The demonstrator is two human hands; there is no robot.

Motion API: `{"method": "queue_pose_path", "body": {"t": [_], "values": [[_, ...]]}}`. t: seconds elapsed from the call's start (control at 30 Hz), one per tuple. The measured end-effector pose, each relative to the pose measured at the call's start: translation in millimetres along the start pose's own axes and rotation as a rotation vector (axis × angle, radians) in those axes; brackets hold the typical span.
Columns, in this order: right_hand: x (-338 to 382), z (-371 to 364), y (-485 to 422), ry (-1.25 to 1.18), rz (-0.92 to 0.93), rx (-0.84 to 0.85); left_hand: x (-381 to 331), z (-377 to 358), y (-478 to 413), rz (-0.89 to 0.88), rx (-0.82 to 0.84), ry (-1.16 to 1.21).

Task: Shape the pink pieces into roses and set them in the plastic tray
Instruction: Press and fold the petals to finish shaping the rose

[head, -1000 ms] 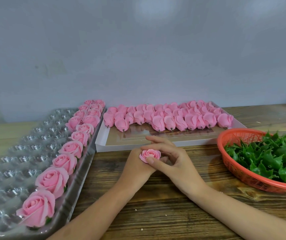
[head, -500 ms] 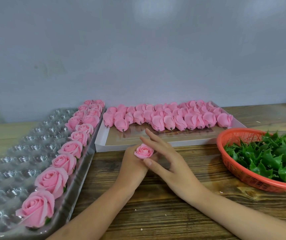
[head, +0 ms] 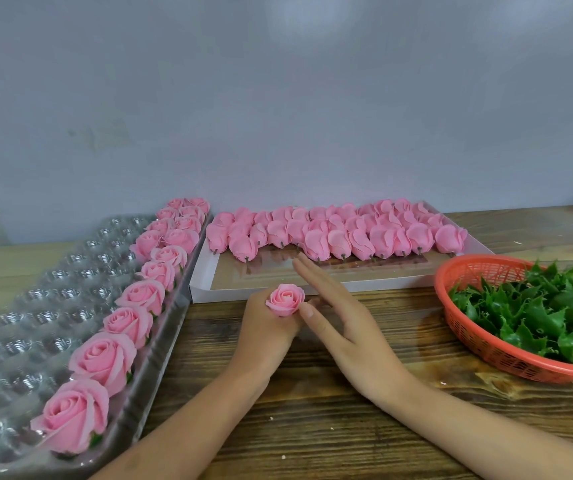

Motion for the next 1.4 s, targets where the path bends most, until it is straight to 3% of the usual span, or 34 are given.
{"method": "queue_pose_path", "body": {"t": [0.37,0.6,0.83,1.13,1.4], "values": [[-0.6,-16.7,5.6,0.094,-0.019,0.166,-4.6,3.1,2.1,-0.008,-0.015,0.011],[-2.1,-15.3,4.5,0.008,-0.071,0.166,-0.1,3.6,-0.2,-0.017,-0.034,0.022],[-7.5,-17.3,4.4,0.074,-0.076,0.171,0.3,5.3,-1.3,-0.040,-0.043,0.015],[-12.6,0.7,-2.8,-0.177,-0.176,-0.020,-11.4,-3.4,5.7,-0.117,0.033,0.095],[-16.9,8.8,-3.4,-0.195,-0.168,-0.106,-18.8,-8.9,8.8,-0.161,0.094,0.054]]}}
Point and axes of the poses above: each hand's wrist, its own y-axis away from the middle knuckle, its own z-axis out of the back of the hand, x = y × z, the point moved 8 cm from there along -y, towards the middle knuckle, and after that the axes turned 4 degrees about -x, right-handed, at the moved point
